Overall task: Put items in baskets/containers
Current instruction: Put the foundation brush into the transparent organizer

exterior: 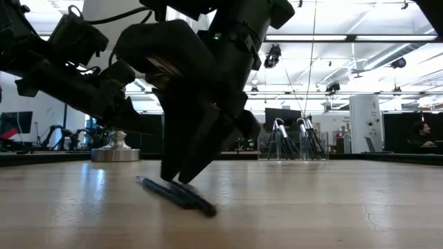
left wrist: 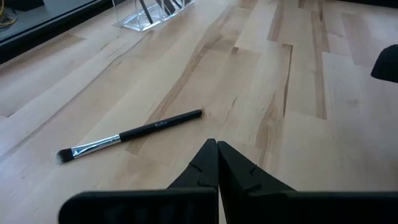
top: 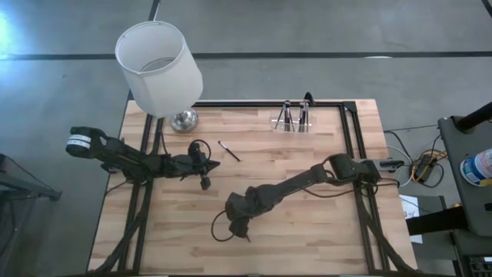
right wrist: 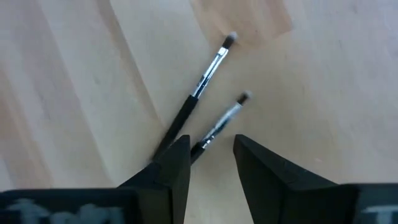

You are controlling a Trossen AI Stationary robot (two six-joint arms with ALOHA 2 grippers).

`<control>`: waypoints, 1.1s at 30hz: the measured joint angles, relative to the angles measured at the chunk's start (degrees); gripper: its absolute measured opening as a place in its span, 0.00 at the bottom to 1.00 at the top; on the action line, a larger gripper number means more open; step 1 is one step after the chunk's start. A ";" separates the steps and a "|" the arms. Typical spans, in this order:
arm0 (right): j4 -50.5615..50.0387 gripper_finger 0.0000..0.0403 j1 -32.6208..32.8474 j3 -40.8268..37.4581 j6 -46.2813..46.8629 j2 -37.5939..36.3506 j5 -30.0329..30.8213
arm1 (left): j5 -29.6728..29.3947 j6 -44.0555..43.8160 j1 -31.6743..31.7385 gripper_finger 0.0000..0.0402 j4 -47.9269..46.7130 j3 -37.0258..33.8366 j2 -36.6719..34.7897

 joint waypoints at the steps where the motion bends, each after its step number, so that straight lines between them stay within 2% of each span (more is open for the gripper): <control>1: -0.79 0.30 0.01 0.20 -0.53 0.00 0.51 | 0.00 0.00 0.00 0.00 0.00 0.00 0.00; 15: -4.59 0.30 -0.15 0.42 -3.31 -0.09 1.38 | -0.02 -0.05 0.00 0.00 0.00 0.00 0.00; 23: -8.20 0.17 -0.18 0.31 -6.11 -0.04 2.83 | -0.02 -0.21 0.00 0.00 0.00 0.00 0.00; 33: -11.21 0.04 -0.10 -0.01 -16.12 -1.25 5.41 | -0.03 -0.24 0.00 0.00 0.00 0.02 0.00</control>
